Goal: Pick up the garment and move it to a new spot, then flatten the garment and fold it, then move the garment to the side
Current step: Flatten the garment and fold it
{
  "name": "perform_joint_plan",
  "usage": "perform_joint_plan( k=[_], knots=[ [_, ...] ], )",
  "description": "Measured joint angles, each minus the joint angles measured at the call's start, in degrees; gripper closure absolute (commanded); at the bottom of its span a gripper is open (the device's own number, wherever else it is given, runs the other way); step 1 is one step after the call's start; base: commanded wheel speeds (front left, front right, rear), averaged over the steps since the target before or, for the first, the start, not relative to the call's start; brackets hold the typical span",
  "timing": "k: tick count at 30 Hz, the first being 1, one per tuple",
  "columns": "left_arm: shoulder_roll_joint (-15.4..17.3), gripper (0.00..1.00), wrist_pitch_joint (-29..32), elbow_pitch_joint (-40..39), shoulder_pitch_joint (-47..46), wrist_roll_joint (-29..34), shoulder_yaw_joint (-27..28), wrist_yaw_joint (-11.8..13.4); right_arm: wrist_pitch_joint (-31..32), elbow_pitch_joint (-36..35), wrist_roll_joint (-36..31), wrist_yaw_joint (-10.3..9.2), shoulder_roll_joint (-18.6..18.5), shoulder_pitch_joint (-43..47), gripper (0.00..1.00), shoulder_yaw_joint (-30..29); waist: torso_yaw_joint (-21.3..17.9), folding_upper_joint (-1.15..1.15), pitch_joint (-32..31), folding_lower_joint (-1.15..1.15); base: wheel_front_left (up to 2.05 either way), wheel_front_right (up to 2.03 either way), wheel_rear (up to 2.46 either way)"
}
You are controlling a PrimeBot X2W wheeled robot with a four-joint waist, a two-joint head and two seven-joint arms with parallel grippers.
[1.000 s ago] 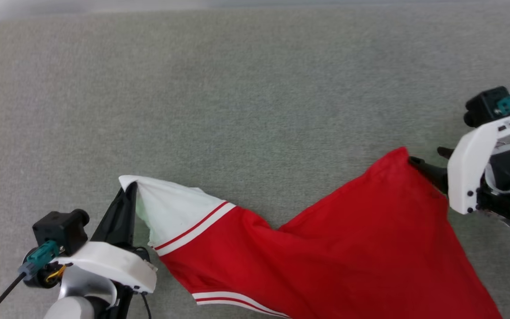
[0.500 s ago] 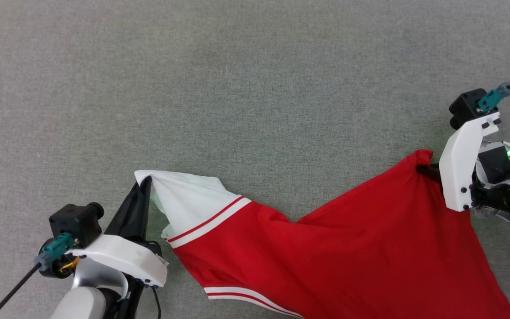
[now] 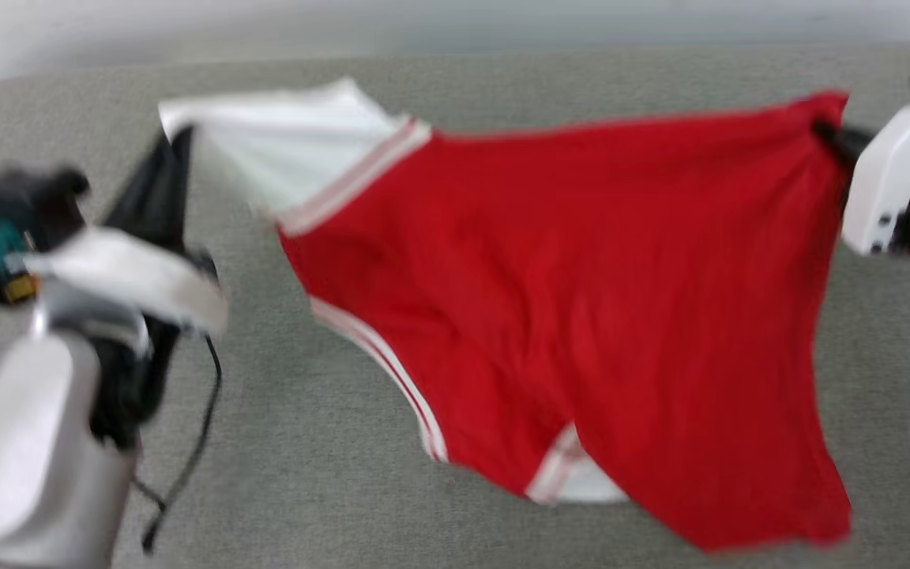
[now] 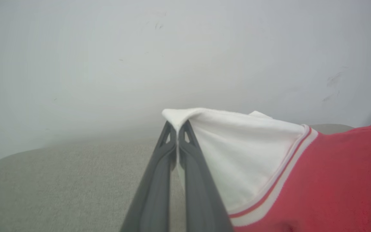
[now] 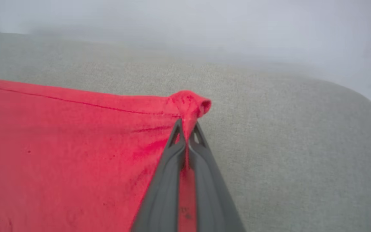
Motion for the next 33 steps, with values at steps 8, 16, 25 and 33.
perform_joint_plan(
  k=[8, 16, 25, 33],
  knots=[
    [-0.1, 1.0, -0.1, 12.6, -21.7, 1.1, 0.0, -2.7, -7.7, 4.6, -6.7, 0.01, 3.4, -11.6, 1.0, -6.0, -2.3, 0.0, -0.3, 0.0, 0.0, 0.0, 0.0],
    [0.9, 1.0, -4.2, 22.8, -43.4, 2.8, 1.1, -5.0, -13.9, 6.4, -10.9, 0.03, 4.6, -27.7, 1.0, -10.8, -3.3, 0.0, 4.2, 0.0, 0.0, 0.0, 0.0],
    [2.2, 1.0, -5.3, 28.7, -63.1, 4.6, 1.2, -5.6, -16.1, 7.9, -14.4, 0.05, 4.8, -44.1, 1.0, -14.2, -3.5, 0.0, 11.0, 0.0, 0.0, 0.0, 0.0],
    [1.9, 1.0, -6.6, 34.3, -70.9, 4.5, 0.9, -6.4, -17.4, 10.0, -15.5, 0.04, 6.4, -50.9, 1.0, -14.4, -2.9, 0.0, 19.2, 0.0, 0.0, 0.0, 0.0]
  ],
)
